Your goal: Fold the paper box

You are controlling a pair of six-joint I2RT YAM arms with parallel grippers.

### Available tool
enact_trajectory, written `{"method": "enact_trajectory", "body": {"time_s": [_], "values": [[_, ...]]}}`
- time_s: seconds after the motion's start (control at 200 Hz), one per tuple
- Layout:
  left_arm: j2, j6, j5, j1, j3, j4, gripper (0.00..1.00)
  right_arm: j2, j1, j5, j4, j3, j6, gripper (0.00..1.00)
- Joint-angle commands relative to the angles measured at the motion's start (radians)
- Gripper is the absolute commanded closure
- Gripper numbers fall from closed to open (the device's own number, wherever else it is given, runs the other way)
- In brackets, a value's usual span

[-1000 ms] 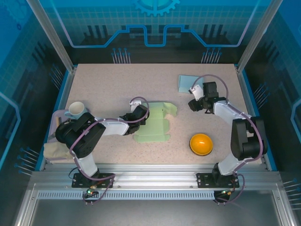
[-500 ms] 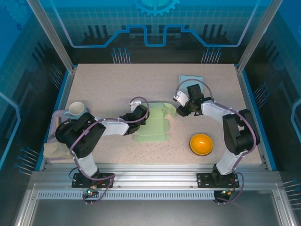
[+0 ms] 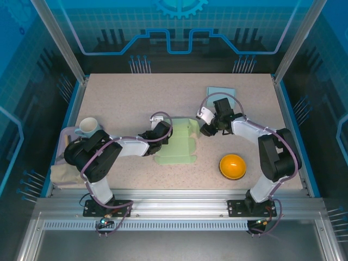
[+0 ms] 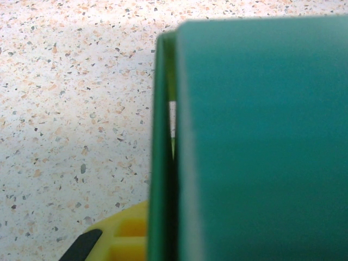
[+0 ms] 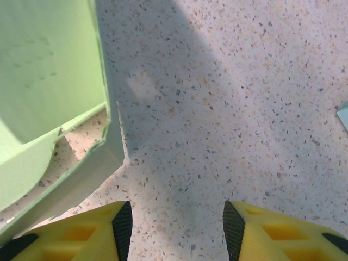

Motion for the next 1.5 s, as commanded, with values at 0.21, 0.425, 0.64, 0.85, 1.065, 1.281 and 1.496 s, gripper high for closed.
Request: {"method": "enact_trajectory", "body": {"time_s": [0.21,0.425,0.64,0.85,1.065,1.281,1.496], "values": [[0.018,-0.018,0.002,-0.005,0.024,-0.024,0.94,-0.006,0.048,-0.053,-0.017,0.033,0.030,0.50],[0.017,-0.014,0.003,-0.006,0.023,-0.024,0.94,0.039,0.069,-0.006,-0.021,0.083,0.086,0.50],[0.017,-0.009,0.006,-0.005,0.024,-0.022,0.94,0.054,0.079,0.004,0.006,0.088,0.118,0.50],[0.020,-0.006,0.012,-0.006,0.027,-0.020,0.94,0.082,0.091,0.074,-0.003,0.120,0.159,0.50],[0.024,0.006,0.027,-0.007,0.030,-0.013,0.95,0.091,0.139,0.038,-0.025,0.146,0.108,0.50],[0.020,0.002,0.021,-0.007,0.026,-0.012,0.95,0.095,0.168,-0.001,-0.022,0.157,0.115,0.50],[0.019,0.003,0.022,-0.007,0.024,-0.011,0.95,0.116,0.200,0.088,-0.034,0.193,0.212,0.51]]}}
